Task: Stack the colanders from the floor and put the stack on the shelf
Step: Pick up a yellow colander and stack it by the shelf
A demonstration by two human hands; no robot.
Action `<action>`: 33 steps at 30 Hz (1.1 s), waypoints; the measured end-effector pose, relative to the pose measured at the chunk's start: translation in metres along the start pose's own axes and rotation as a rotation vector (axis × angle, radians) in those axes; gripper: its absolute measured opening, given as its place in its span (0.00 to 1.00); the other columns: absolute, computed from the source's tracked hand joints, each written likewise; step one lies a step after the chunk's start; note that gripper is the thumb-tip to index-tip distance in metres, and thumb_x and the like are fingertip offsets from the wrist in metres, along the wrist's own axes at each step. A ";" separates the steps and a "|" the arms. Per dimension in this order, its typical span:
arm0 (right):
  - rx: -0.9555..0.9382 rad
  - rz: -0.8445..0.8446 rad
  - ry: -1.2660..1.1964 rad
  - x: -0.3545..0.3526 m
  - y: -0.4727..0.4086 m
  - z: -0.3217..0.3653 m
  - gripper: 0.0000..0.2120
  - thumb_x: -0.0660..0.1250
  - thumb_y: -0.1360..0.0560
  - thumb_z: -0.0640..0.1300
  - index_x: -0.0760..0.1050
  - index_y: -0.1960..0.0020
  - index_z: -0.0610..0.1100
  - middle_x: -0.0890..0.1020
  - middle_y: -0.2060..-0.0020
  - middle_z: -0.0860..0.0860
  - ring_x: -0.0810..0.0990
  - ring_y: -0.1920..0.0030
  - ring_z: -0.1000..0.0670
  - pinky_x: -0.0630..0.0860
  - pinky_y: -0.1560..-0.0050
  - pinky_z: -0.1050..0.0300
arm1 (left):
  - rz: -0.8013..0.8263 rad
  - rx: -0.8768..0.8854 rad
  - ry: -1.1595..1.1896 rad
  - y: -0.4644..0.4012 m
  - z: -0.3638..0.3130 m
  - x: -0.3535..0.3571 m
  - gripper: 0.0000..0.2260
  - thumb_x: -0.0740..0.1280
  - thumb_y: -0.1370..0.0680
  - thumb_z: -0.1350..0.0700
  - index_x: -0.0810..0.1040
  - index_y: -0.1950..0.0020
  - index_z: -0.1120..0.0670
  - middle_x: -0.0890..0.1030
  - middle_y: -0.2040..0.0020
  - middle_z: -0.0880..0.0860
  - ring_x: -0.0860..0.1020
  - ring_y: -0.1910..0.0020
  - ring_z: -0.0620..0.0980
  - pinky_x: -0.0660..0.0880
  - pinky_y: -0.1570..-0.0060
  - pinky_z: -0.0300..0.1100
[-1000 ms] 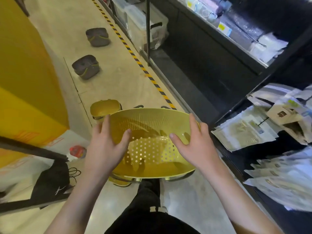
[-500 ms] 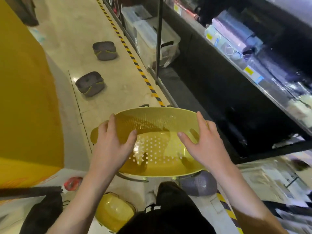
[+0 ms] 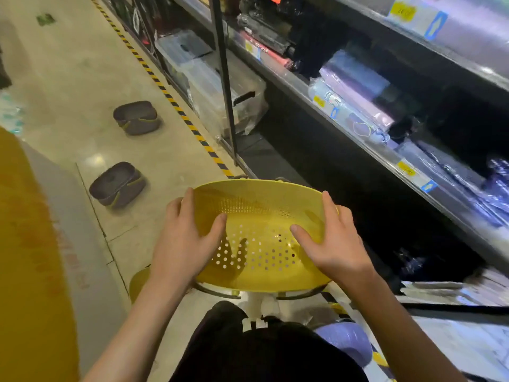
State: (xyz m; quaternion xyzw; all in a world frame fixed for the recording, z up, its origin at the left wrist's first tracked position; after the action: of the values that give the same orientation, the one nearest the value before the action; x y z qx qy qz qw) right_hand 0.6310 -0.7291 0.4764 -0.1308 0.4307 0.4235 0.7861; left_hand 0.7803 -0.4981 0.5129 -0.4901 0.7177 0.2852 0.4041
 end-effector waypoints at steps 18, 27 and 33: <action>0.628 -0.541 -0.051 0.064 -0.044 -0.006 0.43 0.59 0.30 0.74 0.54 0.23 0.52 0.70 0.31 0.44 0.75 0.37 0.41 0.69 0.49 0.55 | 0.439 0.713 -0.114 -0.230 -0.057 0.125 0.38 0.58 0.24 0.30 0.55 0.20 0.48 0.66 0.26 0.51 0.72 0.33 0.54 0.75 0.45 0.49; 0.825 -0.447 -0.008 0.189 -0.085 -0.125 0.43 0.56 0.27 0.74 0.50 0.22 0.51 0.69 0.31 0.40 0.75 0.37 0.36 0.75 0.43 0.40 | 0.641 0.647 -0.121 -0.258 -0.005 0.309 0.37 0.64 0.26 0.31 0.53 0.23 0.42 0.61 0.27 0.54 0.76 0.39 0.62 0.75 0.49 0.50; 0.879 -0.405 -0.148 0.341 -0.132 -0.241 0.45 0.60 0.30 0.69 0.52 0.21 0.50 0.68 0.33 0.44 0.71 0.36 0.40 0.70 0.40 0.48 | 0.729 0.599 -0.096 -0.275 0.088 0.493 0.38 0.66 0.26 0.33 0.52 0.22 0.42 0.62 0.28 0.50 0.73 0.35 0.60 0.74 0.43 0.53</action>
State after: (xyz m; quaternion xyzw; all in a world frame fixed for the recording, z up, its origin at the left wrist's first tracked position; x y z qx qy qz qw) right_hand 0.6892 -0.7578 0.0431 0.1627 0.4775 0.0484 0.8621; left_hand 0.9687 -0.7585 0.0409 -0.0543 0.8742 0.2111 0.4338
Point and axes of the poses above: each hand's wrist, its own y-axis away from the middle knuckle, its own x-axis out of the palm, z = x × y, the point moved 2 cm from there along -y, towards the middle knuckle
